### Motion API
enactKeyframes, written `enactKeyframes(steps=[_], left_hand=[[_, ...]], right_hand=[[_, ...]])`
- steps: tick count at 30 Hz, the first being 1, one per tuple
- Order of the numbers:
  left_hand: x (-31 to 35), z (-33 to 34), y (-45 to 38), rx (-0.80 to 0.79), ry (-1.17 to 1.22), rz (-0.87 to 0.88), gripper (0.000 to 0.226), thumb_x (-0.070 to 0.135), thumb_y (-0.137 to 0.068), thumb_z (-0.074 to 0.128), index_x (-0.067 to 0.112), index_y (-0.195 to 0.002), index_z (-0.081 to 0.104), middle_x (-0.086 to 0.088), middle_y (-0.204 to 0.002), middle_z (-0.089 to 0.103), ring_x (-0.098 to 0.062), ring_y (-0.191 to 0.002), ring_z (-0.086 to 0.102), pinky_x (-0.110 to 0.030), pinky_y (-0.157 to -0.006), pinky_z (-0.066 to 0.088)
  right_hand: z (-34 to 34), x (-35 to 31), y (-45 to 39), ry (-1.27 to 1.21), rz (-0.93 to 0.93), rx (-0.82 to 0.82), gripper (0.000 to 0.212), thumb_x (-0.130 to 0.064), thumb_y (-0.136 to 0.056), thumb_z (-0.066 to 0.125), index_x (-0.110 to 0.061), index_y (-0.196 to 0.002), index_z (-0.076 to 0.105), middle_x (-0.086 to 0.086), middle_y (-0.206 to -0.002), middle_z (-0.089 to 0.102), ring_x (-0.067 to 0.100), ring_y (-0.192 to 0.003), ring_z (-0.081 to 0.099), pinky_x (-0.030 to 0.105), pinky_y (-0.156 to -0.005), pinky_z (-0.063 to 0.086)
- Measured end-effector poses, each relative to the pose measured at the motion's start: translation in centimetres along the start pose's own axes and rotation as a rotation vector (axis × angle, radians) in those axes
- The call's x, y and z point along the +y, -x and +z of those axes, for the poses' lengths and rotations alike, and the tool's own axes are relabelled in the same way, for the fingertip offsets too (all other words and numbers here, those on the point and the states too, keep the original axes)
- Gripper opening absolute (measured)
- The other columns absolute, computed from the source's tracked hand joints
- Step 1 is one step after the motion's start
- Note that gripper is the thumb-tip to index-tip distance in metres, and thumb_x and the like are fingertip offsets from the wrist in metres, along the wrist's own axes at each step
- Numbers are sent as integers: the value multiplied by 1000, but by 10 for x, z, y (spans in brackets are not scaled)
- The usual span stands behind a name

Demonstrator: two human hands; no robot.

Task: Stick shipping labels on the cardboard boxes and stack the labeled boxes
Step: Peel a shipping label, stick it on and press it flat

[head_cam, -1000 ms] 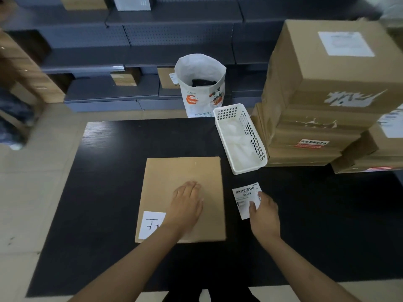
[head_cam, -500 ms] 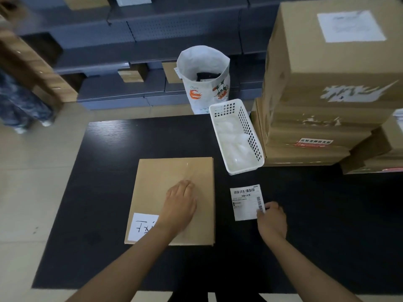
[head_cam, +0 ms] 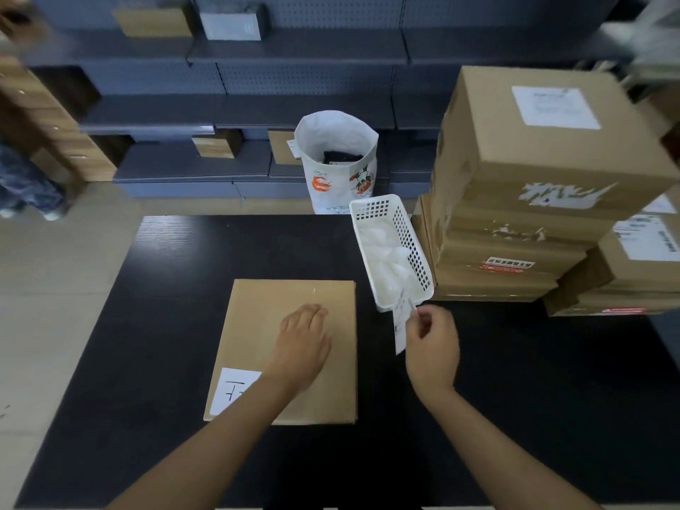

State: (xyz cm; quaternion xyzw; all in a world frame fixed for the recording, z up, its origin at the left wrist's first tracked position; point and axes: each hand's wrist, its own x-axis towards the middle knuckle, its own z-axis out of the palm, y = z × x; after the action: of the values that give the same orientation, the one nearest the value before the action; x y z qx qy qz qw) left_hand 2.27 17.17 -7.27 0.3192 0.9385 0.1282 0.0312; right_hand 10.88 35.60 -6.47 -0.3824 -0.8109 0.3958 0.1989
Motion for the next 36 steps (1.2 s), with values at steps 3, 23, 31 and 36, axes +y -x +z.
enactKeyframes(steps=[3, 23, 31, 36], left_hand=[[-2, -14, 2, 75, 85, 64, 43, 30, -89, 37, 8, -116, 63, -6, -119, 64, -23, -110, 62, -35, -93, 48], [-140, -73, 80, 6, 641, -60, 30, 25, -99, 51, 21, -127, 58, 9, -121, 62, -6, -111, 56, -21, -95, 44], [-132, -76, 87, 56, 623, -26, 31, 15, -99, 50, 20, -128, 61, 10, -127, 62, 10, -110, 46, 2, -92, 29], [-132, -74, 88, 69, 591, -17, 34, 10, -97, 52, 20, -128, 61, 8, -125, 63, 4, -111, 50, 3, -92, 29]], right_hand=[[10, -43, 18, -125, -136, 41, 1, -21, -92, 59, -21, -91, 58, -9, -88, 56, 6, -78, 55, 25, -65, 47], [132, -152, 144, -674, 475, -522, 21, -23, -89, 66, -2, -94, 67, 15, -90, 74, 30, -86, 72, 35, -79, 58], [122, -161, 144, -813, 579, -523, 19, -12, -93, 60, 6, -97, 63, 14, -81, 75, 22, -75, 73, 25, -64, 58], [115, -157, 140, -863, 597, -563, 15, -8, -94, 58, 5, -99, 62, 17, -86, 74, 26, -81, 73, 30, -73, 60]])
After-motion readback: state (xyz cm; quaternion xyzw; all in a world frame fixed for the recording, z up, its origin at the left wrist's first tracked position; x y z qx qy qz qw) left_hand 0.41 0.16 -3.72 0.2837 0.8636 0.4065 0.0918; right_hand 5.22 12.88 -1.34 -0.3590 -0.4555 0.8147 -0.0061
